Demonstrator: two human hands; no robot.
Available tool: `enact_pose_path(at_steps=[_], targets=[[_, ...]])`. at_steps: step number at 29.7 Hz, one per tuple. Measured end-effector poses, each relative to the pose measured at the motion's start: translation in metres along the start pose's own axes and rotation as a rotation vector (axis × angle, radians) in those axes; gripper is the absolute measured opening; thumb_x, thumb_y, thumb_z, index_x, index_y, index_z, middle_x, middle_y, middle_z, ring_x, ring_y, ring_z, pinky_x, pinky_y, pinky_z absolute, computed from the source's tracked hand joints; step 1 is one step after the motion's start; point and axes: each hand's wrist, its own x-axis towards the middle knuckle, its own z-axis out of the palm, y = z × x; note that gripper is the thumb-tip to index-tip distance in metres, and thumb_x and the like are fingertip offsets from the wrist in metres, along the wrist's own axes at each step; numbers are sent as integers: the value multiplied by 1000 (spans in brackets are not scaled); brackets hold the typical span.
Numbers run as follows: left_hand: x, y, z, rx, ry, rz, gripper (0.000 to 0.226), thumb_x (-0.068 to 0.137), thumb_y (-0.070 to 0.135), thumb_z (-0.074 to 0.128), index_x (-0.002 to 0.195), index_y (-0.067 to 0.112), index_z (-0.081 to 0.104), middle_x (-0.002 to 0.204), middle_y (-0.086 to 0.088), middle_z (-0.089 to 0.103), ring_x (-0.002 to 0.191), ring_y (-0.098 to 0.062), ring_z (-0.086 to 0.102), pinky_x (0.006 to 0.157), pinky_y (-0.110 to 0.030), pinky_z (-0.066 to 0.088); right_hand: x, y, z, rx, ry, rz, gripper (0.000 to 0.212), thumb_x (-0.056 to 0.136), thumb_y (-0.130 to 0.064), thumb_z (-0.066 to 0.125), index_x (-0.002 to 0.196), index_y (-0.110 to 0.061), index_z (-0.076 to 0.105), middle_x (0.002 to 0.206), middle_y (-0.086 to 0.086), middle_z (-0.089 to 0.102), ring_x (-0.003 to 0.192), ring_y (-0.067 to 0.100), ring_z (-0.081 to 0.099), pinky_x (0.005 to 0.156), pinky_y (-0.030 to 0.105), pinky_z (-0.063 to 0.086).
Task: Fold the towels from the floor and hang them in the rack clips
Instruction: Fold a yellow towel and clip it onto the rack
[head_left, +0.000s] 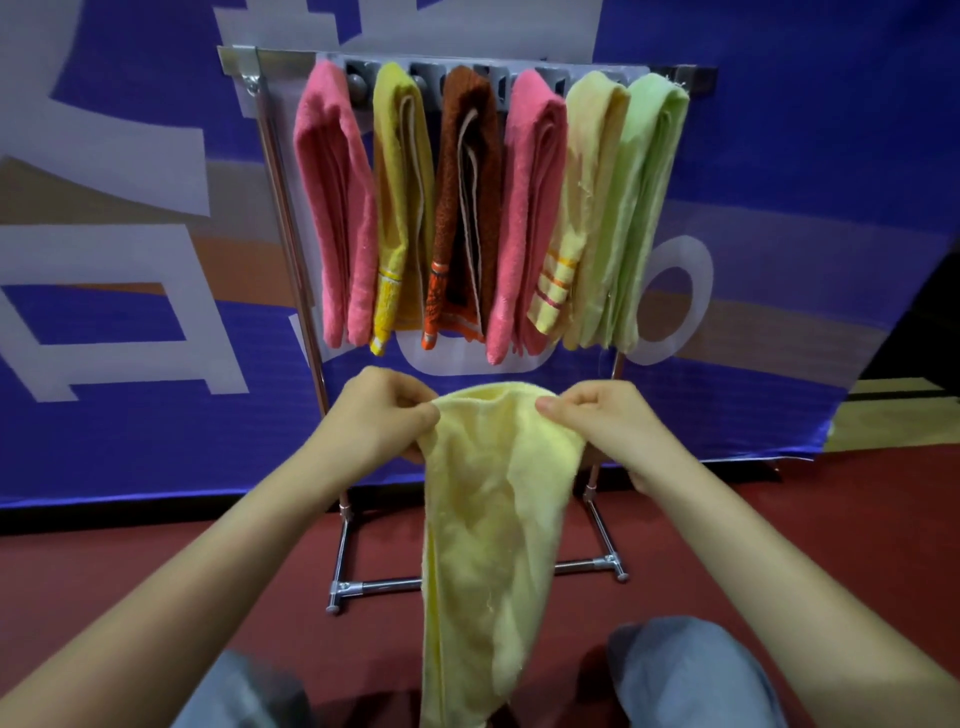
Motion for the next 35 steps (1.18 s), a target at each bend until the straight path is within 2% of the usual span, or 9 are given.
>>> enact_pose_path(at_steps=[3,8,15,19,24,27,29,31,35], targets=[[-6,11,15,11,-3,64,21,78,-1,51,79,4,71,63,-11,67,49,-10,63,55,-20,55,-6,-10,15,194,-85,77,20,83,-21,63,67,-9,58,61,7,57,50,12,57,49,25,52],[-16,12,32,61,-9,174,37,66,24,43,79,-1,67,73,-22,68,72,-33,65,70,-48,54,-13,-13,34,327,-152,131,18,88,-21,56,86,-5,63,80,12,67,72,20,67,65,27,58],[-19,4,35,32,-75,96,44,77,52,56,80,12,72,75,-11,72,76,-23,67,78,-46,53,-25,-3,40,286,-189,90,23,90,-16,50,99,-3,67,95,18,70,81,16,66,82,29,54],[-16,-1,32,49,-63,113,18,82,25,62,90,11,72,80,-7,72,78,-18,67,80,-43,53,-28,3,41,299,-244,59,22,88,-7,50,104,-12,64,90,5,70,83,10,67,84,23,54],[-15,0,17,34,-173,98,18,82,1,55,94,4,69,88,-13,71,82,-18,67,77,-29,53,-30,14,36,257,-182,-69,20,81,1,56,82,-19,61,70,-1,64,63,3,63,68,19,53],[-14,9,7,9,-229,134,22,82,-3,54,96,6,69,83,-3,70,72,-1,63,66,-13,51,-24,25,31,214,-92,-70,31,78,-2,63,101,-19,53,79,-2,55,63,3,56,68,23,51],[-15,14,-1,-5,-250,161,23,83,-3,52,95,9,68,87,-3,69,76,-2,63,68,-11,50,-21,27,32,142,-161,-60,40,79,-9,65,112,-25,49,100,-1,58,87,8,57,84,27,48],[-15,19,-7,-8,-245,174,23,84,-3,49,93,11,65,89,-7,68,79,-7,62,67,-10,49,-19,25,32,100,-245,-49,25,82,-16,62,103,-29,56,112,-2,60,105,10,56,94,27,43],[-13,20,-13,48,-165,123,18,87,7,46,91,12,63,87,-4,62,79,-11,55,63,-12,44,-23,16,38,188,-296,-134,12,87,-14,56,87,-23,63,89,-6,67,80,0,64,77,15,51]])
